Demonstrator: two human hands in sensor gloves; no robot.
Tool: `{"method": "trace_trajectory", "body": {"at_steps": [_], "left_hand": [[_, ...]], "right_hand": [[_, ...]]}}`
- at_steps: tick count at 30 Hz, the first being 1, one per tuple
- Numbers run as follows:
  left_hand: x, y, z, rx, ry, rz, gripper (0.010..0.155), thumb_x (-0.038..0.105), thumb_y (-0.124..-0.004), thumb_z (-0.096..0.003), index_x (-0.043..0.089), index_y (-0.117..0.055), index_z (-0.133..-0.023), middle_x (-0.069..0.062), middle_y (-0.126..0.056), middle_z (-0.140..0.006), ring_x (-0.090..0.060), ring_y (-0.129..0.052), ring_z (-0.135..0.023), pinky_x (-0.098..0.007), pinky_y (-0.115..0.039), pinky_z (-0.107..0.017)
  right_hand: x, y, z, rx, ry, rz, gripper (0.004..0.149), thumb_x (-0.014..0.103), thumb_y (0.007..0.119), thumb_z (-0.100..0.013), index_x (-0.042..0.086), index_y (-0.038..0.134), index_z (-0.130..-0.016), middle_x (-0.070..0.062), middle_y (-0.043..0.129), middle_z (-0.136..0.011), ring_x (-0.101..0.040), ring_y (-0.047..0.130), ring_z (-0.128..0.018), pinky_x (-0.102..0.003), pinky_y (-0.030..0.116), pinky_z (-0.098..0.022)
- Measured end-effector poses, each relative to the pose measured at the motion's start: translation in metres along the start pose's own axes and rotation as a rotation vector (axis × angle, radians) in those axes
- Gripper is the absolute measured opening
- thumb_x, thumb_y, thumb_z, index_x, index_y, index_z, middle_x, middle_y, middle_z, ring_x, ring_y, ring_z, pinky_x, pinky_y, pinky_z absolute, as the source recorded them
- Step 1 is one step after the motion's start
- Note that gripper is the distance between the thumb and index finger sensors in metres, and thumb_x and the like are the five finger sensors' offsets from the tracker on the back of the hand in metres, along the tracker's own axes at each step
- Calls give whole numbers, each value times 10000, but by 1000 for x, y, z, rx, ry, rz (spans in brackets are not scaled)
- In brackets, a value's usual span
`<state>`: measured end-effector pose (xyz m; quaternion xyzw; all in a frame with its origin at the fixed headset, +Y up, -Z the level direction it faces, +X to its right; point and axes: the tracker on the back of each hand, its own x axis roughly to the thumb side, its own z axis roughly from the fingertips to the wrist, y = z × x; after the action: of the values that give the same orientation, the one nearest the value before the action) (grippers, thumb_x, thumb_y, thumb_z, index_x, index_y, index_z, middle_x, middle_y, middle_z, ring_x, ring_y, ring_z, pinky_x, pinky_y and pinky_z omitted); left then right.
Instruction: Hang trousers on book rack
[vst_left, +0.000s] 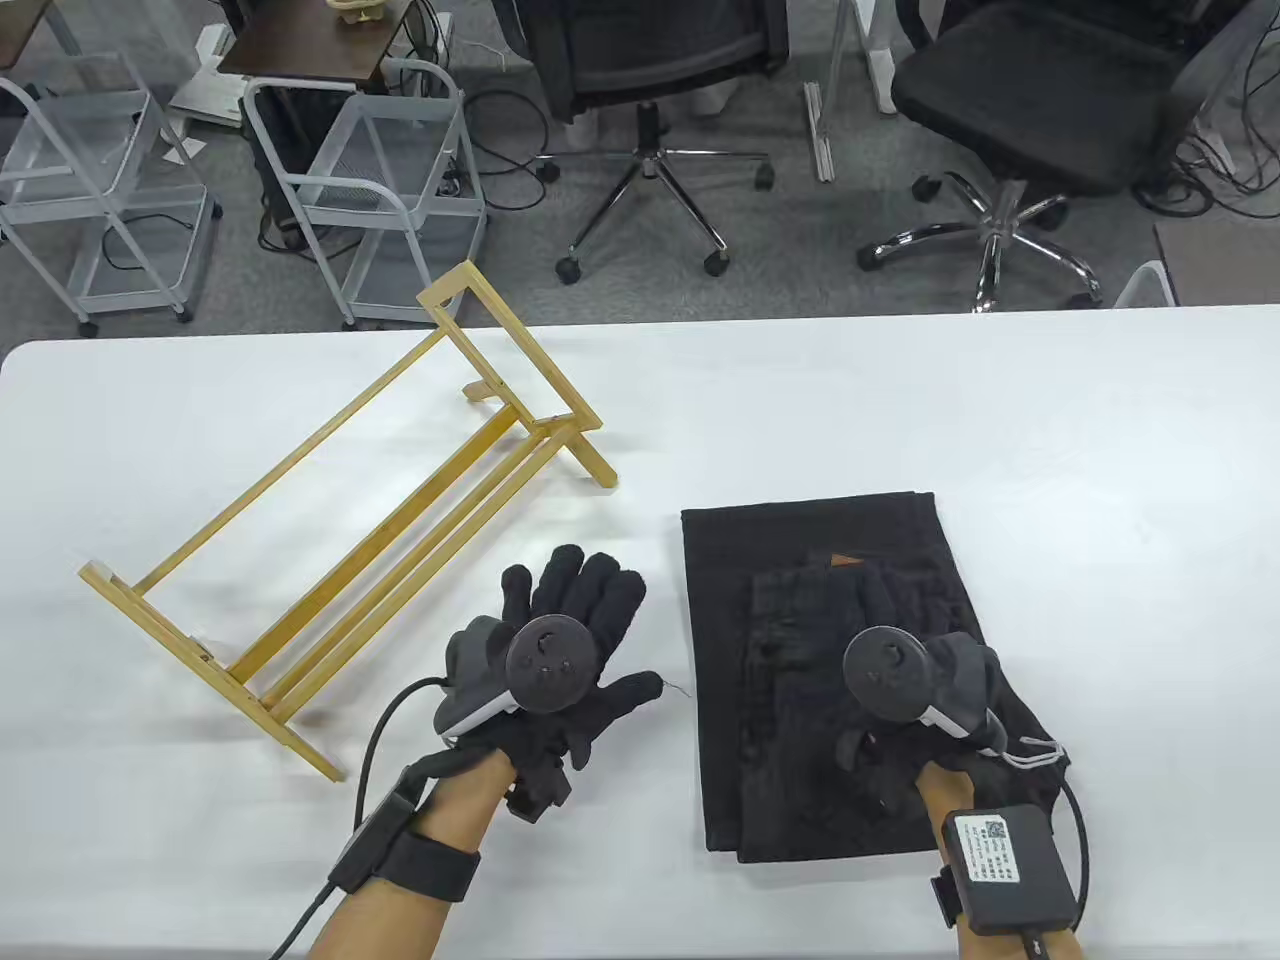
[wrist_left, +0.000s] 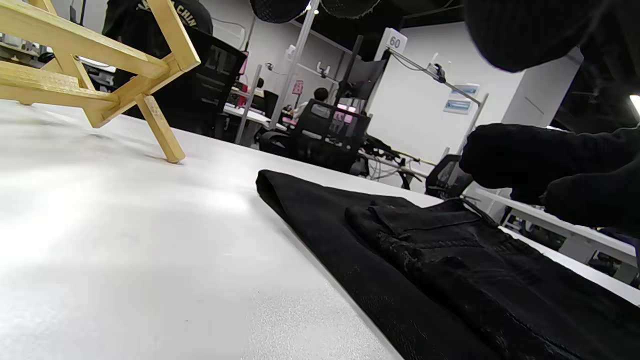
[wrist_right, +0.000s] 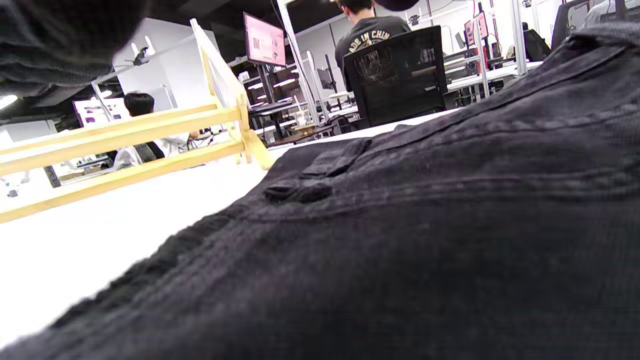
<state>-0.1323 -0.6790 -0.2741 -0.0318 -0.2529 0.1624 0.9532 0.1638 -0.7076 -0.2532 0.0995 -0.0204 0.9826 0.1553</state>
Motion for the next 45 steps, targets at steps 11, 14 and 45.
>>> {"method": "trace_trajectory", "body": {"at_steps": [11,14,45], "left_hand": [[1,-2,-1,-43,10,3,889,675,-703,-340,258,-374,-1053,-51,-381,-1182,-399,-274,-1134,-700,-169,-711],[0,-4,-2,-50,18,-3,888,675,-702,-342,259,-371,-1053,-49,-381,-1182,-399,-270,-1133,-700,-167,-711],[-9,16,-11,24,42,36,879,674,-708,-340,266,-398,-1054,-45,-414,-1183,-389,-275,-1141,-694,-168,-721]], "right_hand": [[-5,-2,0,1,69,19,1032,670,744,-303,27,340,-1003,-275,380,-1073,-584,437,-953,-818,394,-568],[-6,-3,0,3,73,18,1032,669,745,-303,28,340,-1003,-275,379,-1073,-583,437,-953,-819,394,-568],[-6,-25,-35,-48,146,97,1050,666,751,-294,29,311,-1004,-271,350,-1080,-583,393,-965,-824,351,-577]]}}
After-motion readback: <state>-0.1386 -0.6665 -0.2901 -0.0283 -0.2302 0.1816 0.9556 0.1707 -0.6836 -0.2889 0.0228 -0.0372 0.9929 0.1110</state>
